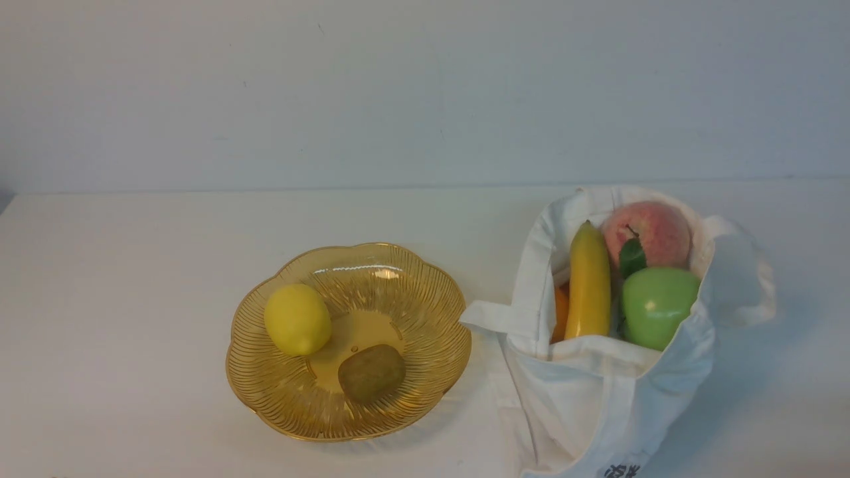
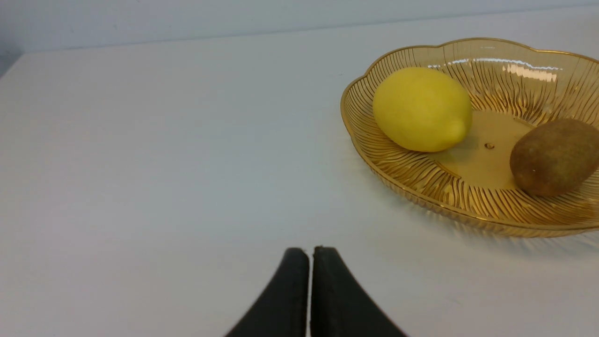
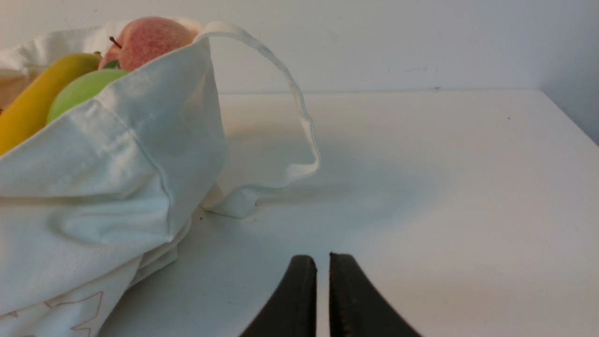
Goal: Take the fruit out of the cloth bag on the white table and place them on a plate.
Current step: 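Reach into the bag and grasp the banana with the right gripper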
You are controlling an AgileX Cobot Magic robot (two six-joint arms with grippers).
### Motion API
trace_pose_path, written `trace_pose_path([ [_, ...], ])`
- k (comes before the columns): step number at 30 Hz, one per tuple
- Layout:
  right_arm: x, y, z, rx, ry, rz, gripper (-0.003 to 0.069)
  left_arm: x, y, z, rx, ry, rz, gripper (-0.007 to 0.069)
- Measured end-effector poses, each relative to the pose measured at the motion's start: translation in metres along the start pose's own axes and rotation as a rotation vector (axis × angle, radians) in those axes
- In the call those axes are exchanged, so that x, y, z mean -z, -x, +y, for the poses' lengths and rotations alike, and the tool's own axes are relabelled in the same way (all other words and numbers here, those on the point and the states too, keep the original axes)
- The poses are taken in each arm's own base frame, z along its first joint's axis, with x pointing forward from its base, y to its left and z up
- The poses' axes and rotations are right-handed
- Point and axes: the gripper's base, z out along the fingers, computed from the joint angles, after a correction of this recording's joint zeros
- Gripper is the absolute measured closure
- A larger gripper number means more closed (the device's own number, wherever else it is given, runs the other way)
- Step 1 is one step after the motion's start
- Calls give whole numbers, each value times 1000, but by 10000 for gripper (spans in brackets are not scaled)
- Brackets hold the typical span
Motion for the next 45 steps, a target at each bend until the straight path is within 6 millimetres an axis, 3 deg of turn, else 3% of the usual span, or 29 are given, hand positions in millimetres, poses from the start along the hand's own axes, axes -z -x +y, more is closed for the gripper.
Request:
trace_pose_path([
  [7, 0, 2, 1, -83, 17, -23, 622, 0, 0, 0, 0, 0, 0, 632],
  [14, 5, 29, -3, -686, 86, -347, 622, 0, 0, 0, 0, 0, 0, 632],
  [23, 11, 38, -18, -1076, 71, -524, 622, 0, 0, 0, 0, 0, 0, 632],
  [25, 13, 47, -15, -1051, 103, -515, 622, 0, 0, 0, 0, 0, 0, 632],
  [29, 33, 98, -1, -788, 220, -457, 643, 0, 0, 0, 0, 0, 0, 632],
  [30, 33, 100, 1, -762, 224, -438, 645, 0, 0, 0, 0, 0, 0, 632],
  [31, 35, 123, 6, -665, 242, -358, 659, 0, 0, 0, 0, 0, 0, 632],
  [33, 29, 148, 13, -536, 244, -201, 668, 0, 0, 0, 0, 0, 0, 632],
  [37, 2, 177, 24, -336, 267, 145, 670, 0, 0, 0, 0, 0, 0, 632],
  [39, -29, 189, 30, -216, 305, 370, 670, 0, 0, 0, 0, 0, 0, 632],
  [40, -32, 190, 30, -217, 304, 376, 670, 0, 0, 0, 0, 0, 0, 632],
  [41, -54, 195, 34, -162, 337, 478, 670, 0, 0, 0, 0, 0, 0, 632],
  [42, -57, 193, 35, -149, 343, 498, 670, 0, 0, 0, 0, 0, 0, 632],
  [45, -95, 199, 49, -74, 412, 598, 670, 0, 0, 0, 0, 0, 0, 632],
])
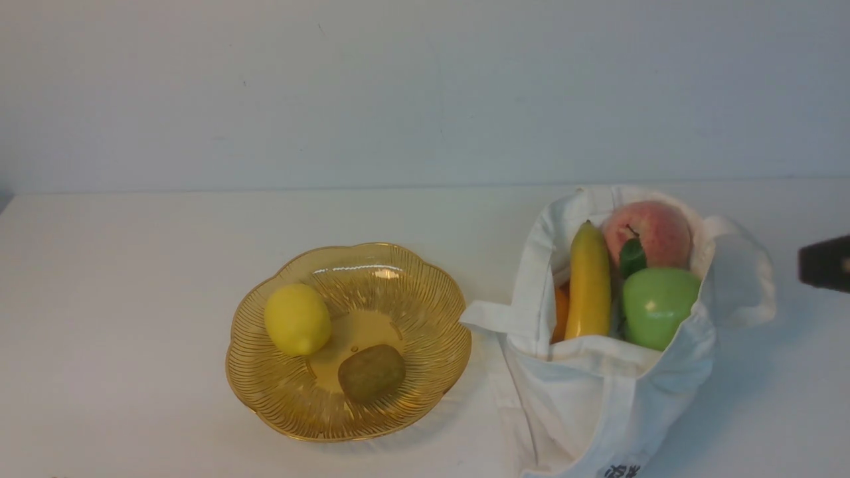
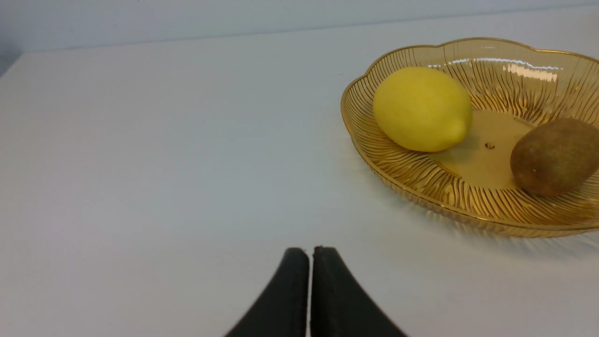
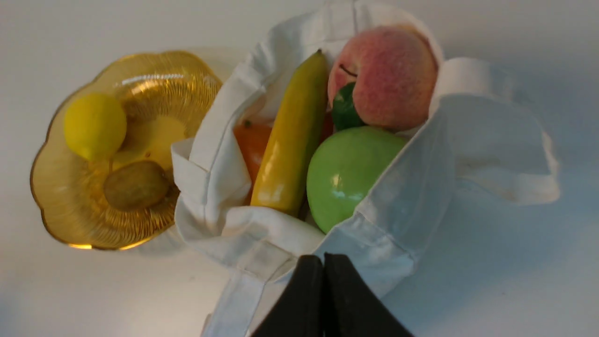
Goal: Take the fruit out of the cloth bag on the white table and place them on a plate.
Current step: 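Reach into the bag and grasp the banana with the right gripper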
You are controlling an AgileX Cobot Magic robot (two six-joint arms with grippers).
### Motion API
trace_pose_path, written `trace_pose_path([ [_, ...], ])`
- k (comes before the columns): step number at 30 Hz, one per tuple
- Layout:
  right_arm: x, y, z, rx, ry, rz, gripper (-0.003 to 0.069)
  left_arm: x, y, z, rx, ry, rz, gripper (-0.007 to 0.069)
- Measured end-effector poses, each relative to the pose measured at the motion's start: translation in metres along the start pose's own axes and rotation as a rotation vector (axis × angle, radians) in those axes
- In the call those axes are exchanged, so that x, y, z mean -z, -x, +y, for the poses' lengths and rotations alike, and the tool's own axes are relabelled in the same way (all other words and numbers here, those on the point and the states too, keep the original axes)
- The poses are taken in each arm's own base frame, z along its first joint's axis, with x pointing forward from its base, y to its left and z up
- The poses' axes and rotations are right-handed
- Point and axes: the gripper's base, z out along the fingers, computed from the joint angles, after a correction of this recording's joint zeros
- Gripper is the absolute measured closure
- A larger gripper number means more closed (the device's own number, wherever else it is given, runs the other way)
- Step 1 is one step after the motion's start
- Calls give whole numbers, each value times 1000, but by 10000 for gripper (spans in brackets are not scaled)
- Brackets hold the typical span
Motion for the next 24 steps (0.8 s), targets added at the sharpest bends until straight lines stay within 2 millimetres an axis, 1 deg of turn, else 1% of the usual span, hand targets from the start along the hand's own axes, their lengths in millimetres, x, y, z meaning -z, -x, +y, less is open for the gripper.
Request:
trace_pose_path([
  [4, -29, 14, 12, 77, 32, 69, 668, 0, 0, 0, 0, 0, 0, 632],
  [5, -41, 18, 19, 98, 30, 83, 667, 0, 0, 0, 0, 0, 0, 632],
  [7, -61, 23, 24, 87, 8, 109, 663, 0, 0, 0, 0, 0, 0, 632],
  [8, -67, 25, 26, 81, 0, 113, 659, 0, 0, 0, 0, 0, 0, 632],
  [11, -97, 29, 30, 62, -50, 162, 620, 0, 0, 0, 0, 0, 0, 632],
  [14, -122, 28, 34, 64, -75, 210, 549, 0, 0, 0, 0, 0, 0, 632],
  [15, -135, 27, 36, 68, -80, 236, 508, 0, 0, 0, 0, 0, 0, 632],
  [17, -151, 26, 39, 69, -80, 263, 427, 0, 0, 0, 0, 0, 0, 632],
  [22, -173, 27, 39, 68, -89, 288, 249, 0, 0, 0, 0, 0, 0, 632],
  [24, -179, 26, 38, 62, -98, 290, 195, 0, 0, 0, 0, 0, 0, 632],
])
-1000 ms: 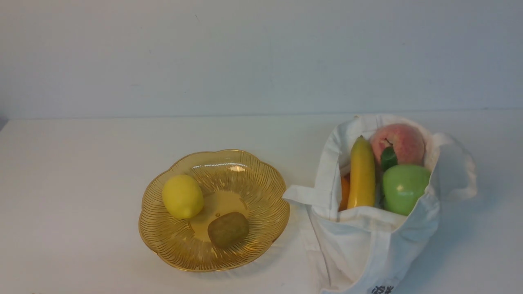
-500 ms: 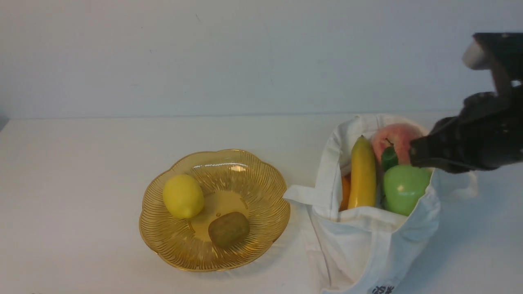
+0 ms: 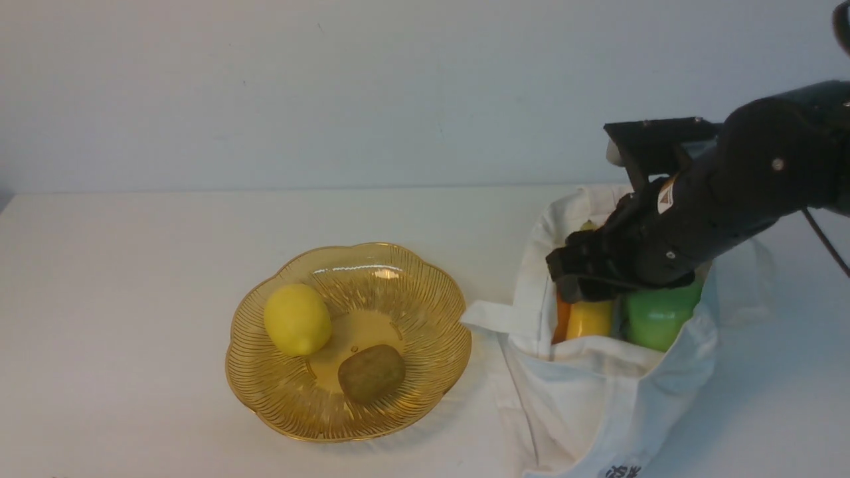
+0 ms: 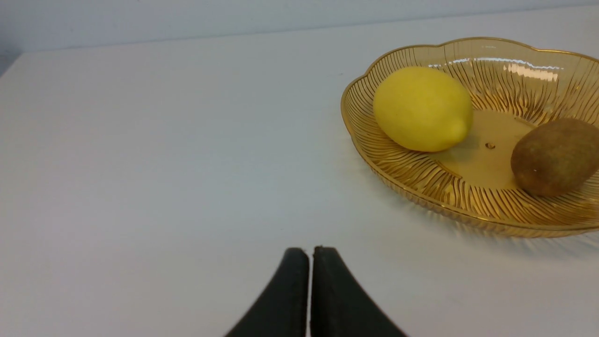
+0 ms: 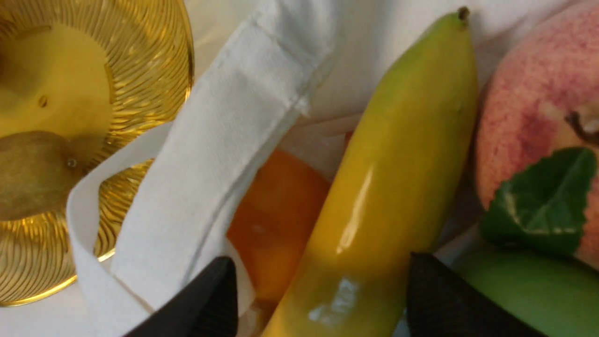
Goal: Take the fruit out of the cloth bag on the white table and place them on a plate.
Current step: 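Reach into the bag and grasp the banana with the right gripper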
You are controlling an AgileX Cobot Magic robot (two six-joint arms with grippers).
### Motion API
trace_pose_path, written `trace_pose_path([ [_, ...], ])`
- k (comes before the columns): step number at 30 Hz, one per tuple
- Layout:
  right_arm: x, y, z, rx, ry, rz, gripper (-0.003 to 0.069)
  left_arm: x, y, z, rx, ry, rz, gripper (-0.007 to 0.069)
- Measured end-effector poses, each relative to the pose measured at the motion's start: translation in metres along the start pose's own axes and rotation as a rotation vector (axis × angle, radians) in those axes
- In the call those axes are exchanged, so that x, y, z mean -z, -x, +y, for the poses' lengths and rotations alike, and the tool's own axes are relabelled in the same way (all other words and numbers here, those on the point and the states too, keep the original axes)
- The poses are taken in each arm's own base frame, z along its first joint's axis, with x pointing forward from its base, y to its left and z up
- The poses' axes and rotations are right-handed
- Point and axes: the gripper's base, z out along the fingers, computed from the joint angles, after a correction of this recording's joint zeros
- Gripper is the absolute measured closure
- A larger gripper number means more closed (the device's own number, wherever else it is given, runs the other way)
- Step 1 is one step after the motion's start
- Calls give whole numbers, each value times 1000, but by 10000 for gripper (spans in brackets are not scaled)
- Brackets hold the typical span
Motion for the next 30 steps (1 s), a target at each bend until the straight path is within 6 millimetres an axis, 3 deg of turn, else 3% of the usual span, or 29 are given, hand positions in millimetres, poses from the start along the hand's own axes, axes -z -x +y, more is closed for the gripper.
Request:
trace_pose_path([
  [4, -8, 1, -2, -8, -25, 5, 145, 0, 0, 0, 0, 0, 0, 632],
  [10, -21, 0, -4, -10, -47, 30, 148, 0, 0, 0, 0, 0, 0, 632],
  [12, -22, 0, -4, -10, -47, 31, 172, 0, 0, 0, 0, 0, 0, 632],
  [15, -22, 0, -4, -12, -48, 35, 344, 0, 0, 0, 0, 0, 0, 632],
  [17, -20, -1, -5, -11, -50, 43, 350, 0, 0, 0, 0, 0, 0, 632],
  [21, -8, -1, -4, -9, -48, 29, 346, 0, 0, 0, 0, 0, 0, 632],
  [26, 29, 2, -2, -8, -29, -66, 346, 0, 0, 0, 0, 0, 0, 632],
  [30, 44, 3, -1, -7, -21, -104, 346, 0, 0, 0, 0, 0, 0, 632],
])
